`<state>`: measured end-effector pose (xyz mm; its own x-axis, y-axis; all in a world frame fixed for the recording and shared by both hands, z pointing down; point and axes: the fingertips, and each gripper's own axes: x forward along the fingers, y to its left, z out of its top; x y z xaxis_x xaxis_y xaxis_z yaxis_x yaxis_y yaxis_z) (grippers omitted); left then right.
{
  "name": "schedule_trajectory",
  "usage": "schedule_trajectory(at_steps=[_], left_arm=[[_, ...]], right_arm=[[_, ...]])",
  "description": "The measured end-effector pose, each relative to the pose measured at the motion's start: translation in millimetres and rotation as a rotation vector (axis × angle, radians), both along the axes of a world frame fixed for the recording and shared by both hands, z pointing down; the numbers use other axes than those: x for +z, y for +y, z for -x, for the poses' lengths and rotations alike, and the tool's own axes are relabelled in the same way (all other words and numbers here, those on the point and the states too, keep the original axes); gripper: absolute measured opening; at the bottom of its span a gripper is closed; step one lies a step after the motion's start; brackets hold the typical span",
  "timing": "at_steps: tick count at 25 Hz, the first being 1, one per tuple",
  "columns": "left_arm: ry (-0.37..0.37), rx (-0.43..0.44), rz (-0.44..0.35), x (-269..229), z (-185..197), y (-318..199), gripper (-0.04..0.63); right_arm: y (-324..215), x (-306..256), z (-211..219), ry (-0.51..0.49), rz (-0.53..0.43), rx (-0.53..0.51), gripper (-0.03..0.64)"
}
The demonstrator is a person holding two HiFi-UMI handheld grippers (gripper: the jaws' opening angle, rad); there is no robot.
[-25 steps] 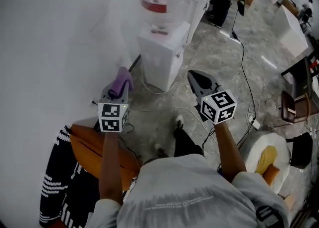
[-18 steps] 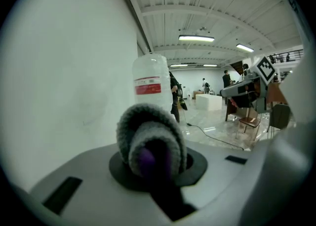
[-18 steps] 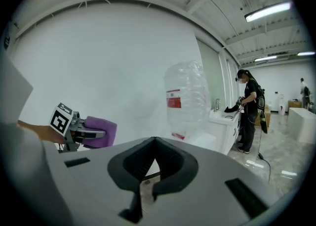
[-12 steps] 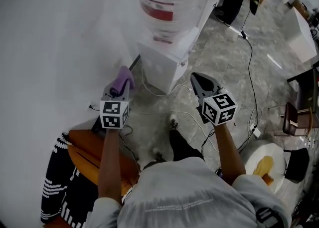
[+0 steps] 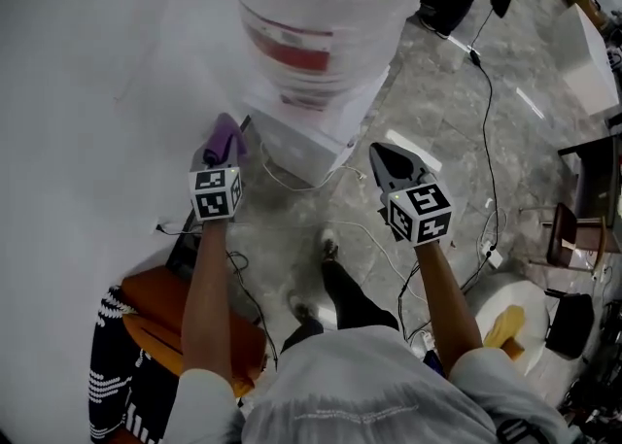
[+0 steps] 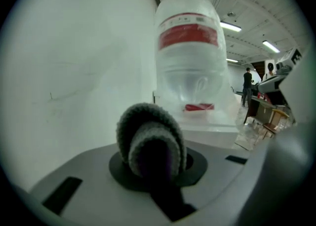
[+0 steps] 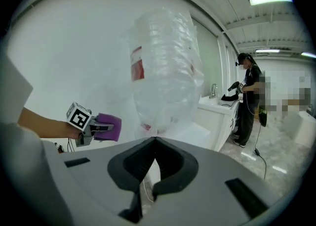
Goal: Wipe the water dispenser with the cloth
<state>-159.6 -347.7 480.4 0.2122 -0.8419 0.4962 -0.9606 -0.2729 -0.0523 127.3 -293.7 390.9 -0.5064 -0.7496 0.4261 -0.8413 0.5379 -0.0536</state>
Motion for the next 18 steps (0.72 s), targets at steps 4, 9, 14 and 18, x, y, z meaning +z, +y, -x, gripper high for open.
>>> schedule_trajectory(at_steps=[4, 9, 14, 18], left_arm=[[0.013, -0.057, 0.046, 38, 5, -37, 0.052], [0.034, -0.093, 0.027, 64, 0, -69, 0.052], [0.063, -0.108, 0.034, 74, -11, -87, 0.052], [0.063, -0.115, 0.051, 74, -27, -83, 0.052]], right_arm=[[-19, 16, -7, 0.01, 0.025, 0.018, 0.008], [-22, 40, -16, 0.038, 0.069, 0.039, 0.008], [-17, 54, -25, 0.051, 0.102, 0.058, 0.008], [-10, 59, -33, 0.052, 0.119, 0.065, 0.008]])
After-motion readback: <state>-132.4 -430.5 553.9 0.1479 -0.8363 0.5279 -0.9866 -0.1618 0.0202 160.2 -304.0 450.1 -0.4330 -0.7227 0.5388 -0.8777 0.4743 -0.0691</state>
